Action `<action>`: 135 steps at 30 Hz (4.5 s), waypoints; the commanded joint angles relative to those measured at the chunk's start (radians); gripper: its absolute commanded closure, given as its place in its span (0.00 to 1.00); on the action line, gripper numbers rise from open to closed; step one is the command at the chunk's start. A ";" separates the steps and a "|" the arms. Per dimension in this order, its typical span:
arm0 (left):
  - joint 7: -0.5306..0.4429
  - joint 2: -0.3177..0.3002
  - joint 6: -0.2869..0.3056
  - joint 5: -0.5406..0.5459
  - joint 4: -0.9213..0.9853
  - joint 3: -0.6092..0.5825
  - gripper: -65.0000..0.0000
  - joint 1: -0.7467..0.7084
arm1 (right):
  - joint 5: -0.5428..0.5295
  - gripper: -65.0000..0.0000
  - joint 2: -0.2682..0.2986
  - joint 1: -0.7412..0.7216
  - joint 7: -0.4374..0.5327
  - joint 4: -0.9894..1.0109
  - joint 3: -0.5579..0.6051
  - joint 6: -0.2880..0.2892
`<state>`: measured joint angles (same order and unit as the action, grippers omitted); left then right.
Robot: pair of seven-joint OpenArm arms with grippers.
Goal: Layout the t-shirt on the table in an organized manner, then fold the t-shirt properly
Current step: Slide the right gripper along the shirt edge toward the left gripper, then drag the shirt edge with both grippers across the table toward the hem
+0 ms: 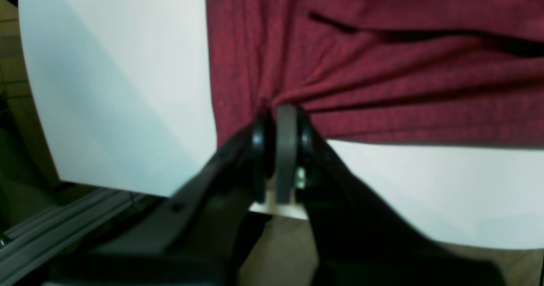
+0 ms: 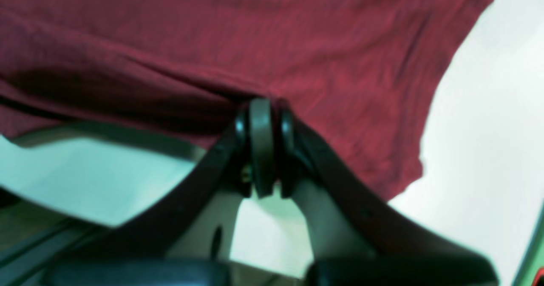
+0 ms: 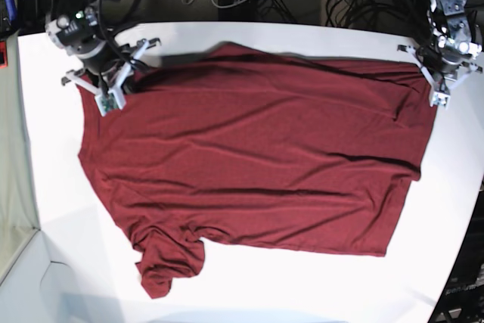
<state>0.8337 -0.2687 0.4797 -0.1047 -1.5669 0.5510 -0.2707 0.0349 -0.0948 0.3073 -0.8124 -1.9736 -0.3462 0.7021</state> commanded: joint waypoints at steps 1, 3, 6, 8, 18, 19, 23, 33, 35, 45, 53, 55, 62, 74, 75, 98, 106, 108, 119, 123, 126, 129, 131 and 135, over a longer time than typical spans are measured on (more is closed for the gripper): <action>0.002 -0.016 0.003 -0.005 -0.011 0.005 1.00 0.000 | -0.008 1.00 0.005 -0.020 0.003 -0.014 -0.001 -0.004; 0.002 -0.016 0.003 -0.005 -0.011 0.005 1.00 0.000 | -0.008 1.00 0.011 -0.040 -0.025 -0.013 -0.001 -0.004; 0.002 -0.016 0.003 -0.005 -0.011 0.004 1.00 0.001 | -0.008 1.00 0.019 -0.064 -0.063 0.016 0.006 -0.004; 0.002 -0.016 0.003 -0.005 -0.011 0.004 1.00 0.001 | -0.008 0.98 0.046 -0.067 -0.080 0.053 0.025 -0.004; 0.002 -0.016 0.003 -0.005 -0.011 0.001 1.00 0.004 | -0.013 0.66 0.065 0.002 -0.054 0.007 0.068 -0.004; 0.002 -0.016 0.003 -0.005 -0.011 0.001 1.00 0.004 | -0.013 0.66 0.056 0.014 -0.051 -0.025 0.069 -0.004; 0.005 -0.014 0.003 -0.005 -0.011 -0.001 1.00 0.004 | -0.013 0.66 0.011 0.045 -0.052 -0.062 0.075 -0.004; 0.006 -0.013 0.003 -0.005 -0.010 0.001 1.00 0.009 | -0.013 0.66 -0.062 0.172 -0.048 -0.053 0.341 -0.004; 0.006 -0.011 0.003 -0.005 -0.014 0.001 1.00 0.011 | -0.013 0.66 -0.062 0.172 -0.048 -0.051 0.393 -0.004; 0.008 -0.010 0.003 0.003 -0.020 -0.001 1.00 0.009 | -0.013 0.52 -0.062 0.097 -0.046 0.059 0.479 -0.004; 0.002 -0.008 0.003 0.003 -0.013 -0.001 1.00 0.004 | -0.013 0.35 -0.062 0.086 -0.026 0.070 0.477 -0.004; 0.000 -0.008 0.003 0.003 -0.011 -0.001 1.00 0.009 | -0.011 0.35 -0.062 0.094 0.008 0.090 0.474 -0.004; 0.000 -0.008 0.003 0.003 -0.010 -0.001 1.00 0.009 | -0.013 0.35 -0.062 0.097 0.074 0.190 0.471 -0.004; -0.014 -0.010 0.003 0.003 0.079 -0.001 1.00 0.038 | -0.010 0.70 -0.061 0.092 0.155 0.317 0.471 -0.004; -0.032 -0.010 0.003 0.003 0.093 -0.001 1.00 0.041 | -0.010 0.75 -0.056 0.091 0.155 0.326 0.467 -0.004; -0.061 -0.013 0.003 -0.005 -0.096 0.008 1.00 0.038 | -0.014 1.00 -0.016 0.088 0.146 0.070 0.430 -0.004; -0.037 -0.019 0.003 -0.007 -0.142 0.007 1.00 0.090 | -0.014 1.00 -0.016 0.065 0.143 0.058 0.430 -0.004; -0.037 -0.036 0.003 -0.007 -0.135 0.002 1.00 0.113 | -0.013 1.00 -0.016 0.053 0.143 0.056 0.430 -0.004; -0.037 -0.050 0.001 -0.007 -0.053 -0.050 1.00 0.298 | -0.014 1.00 0.028 -0.066 0.098 0.064 0.431 -0.004; -0.046 -0.043 0.001 -0.068 0.007 -0.119 1.00 0.348 | -0.014 1.00 0.031 -0.119 0.064 0.064 0.431 -0.004; -0.049 -0.033 0.001 -0.099 0.062 -0.173 1.00 0.406 | -0.014 1.00 0.033 -0.161 0.064 0.098 0.431 -0.004; -0.049 -0.030 -0.003 -0.115 0.104 -0.202 1.00 0.465 | -0.014 1.00 0.033 -0.193 0.064 0.144 0.431 -0.004; -0.049 -0.028 -0.005 -0.129 0.132 -0.205 1.00 0.505 | -0.014 1.00 0.033 -0.224 0.064 0.173 0.428 -0.004; -0.046 -0.027 -0.005 -0.134 0.174 -0.207 1.00 0.568 | -0.013 1.00 0.033 -0.285 0.064 0.225 0.428 -0.004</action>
<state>0.8066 -0.2825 0.4828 -0.2409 -1.3754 0.3420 0.2722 0.0399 -0.0578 0.0391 -0.7750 -1.7317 0.0803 0.6987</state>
